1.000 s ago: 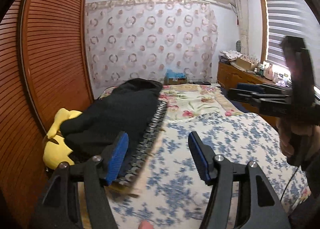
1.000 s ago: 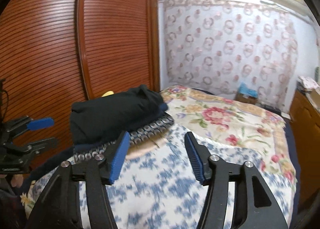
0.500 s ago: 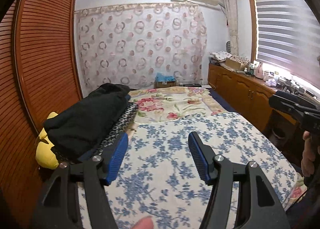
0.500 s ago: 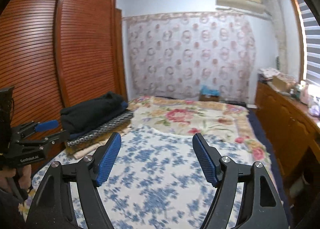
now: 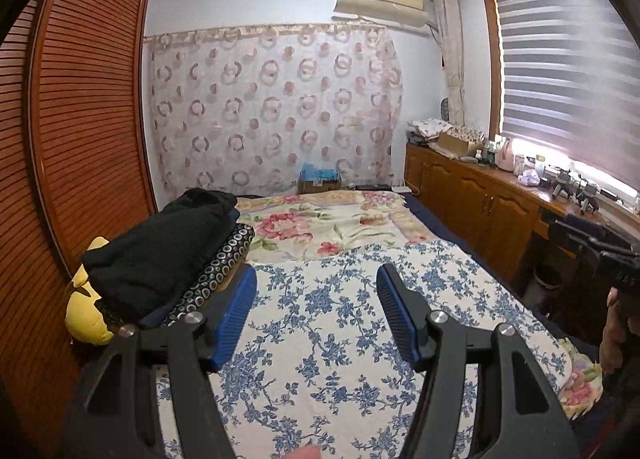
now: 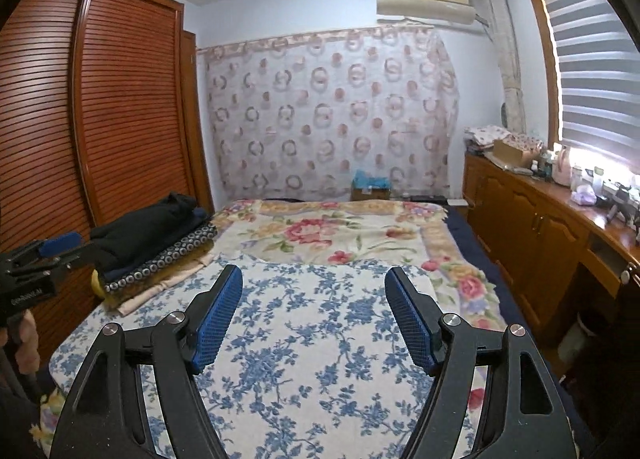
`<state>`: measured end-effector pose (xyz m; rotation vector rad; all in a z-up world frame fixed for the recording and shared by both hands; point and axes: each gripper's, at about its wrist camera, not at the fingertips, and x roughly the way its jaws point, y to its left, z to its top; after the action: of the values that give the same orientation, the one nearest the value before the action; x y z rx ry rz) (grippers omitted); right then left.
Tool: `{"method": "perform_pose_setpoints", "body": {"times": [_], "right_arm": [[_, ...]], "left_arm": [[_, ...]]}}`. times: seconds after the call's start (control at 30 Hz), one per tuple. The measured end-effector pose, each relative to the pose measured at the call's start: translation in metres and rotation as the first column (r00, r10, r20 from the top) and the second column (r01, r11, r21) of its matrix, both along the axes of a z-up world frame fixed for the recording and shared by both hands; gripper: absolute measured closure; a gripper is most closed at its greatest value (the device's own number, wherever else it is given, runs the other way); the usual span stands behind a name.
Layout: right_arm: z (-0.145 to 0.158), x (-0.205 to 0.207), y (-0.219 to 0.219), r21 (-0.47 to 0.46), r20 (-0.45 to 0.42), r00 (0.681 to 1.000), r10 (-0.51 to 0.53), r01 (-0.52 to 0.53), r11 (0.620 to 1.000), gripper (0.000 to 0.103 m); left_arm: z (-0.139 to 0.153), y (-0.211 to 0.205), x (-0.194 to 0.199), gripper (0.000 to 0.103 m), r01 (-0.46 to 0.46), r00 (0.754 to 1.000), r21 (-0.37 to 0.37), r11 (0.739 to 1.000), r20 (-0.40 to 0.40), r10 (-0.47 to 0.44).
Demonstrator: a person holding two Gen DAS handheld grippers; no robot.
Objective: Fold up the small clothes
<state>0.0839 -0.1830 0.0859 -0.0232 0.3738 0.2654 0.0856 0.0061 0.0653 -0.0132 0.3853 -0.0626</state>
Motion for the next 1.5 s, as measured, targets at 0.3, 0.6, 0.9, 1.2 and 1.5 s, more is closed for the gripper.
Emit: {"method": "perform_pose_setpoints", "body": {"times": [0.3,0.6,0.9,1.2,1.5], "right_arm": [[-0.002,-0.007,-0.004,0.005,0.000,1.000,0.000,0.000,1.000,0.027],[-0.001,-0.008,0.001,-0.004,-0.005,1.000,0.007,-0.007,1.000,0.027],[0.001,-0.009,0.006,-0.002,-0.005,1.000,0.013,-0.013,1.000,0.027],[0.002,-0.012,0.005,-0.004,-0.003,1.000,0.015,-0.015,1.000,0.027],[0.002,-0.012,0.006,-0.004,-0.003,1.000,0.014,-0.014,1.000,0.027]], "left_arm": [[0.003,0.004,-0.006,0.041,-0.033,0.999,-0.013,0.999,0.010,0.033],[0.001,0.006,-0.009,0.041,-0.035,0.999,-0.011,0.999,0.002,0.035],[0.000,0.005,-0.009,0.041,-0.037,0.999,-0.012,0.999,-0.001,0.037],[0.000,0.005,-0.009,0.041,-0.036,0.999,-0.012,0.999,0.000,0.036],[-0.002,0.004,-0.011,0.041,-0.036,0.999,-0.012,0.999,0.005,0.036]]}}
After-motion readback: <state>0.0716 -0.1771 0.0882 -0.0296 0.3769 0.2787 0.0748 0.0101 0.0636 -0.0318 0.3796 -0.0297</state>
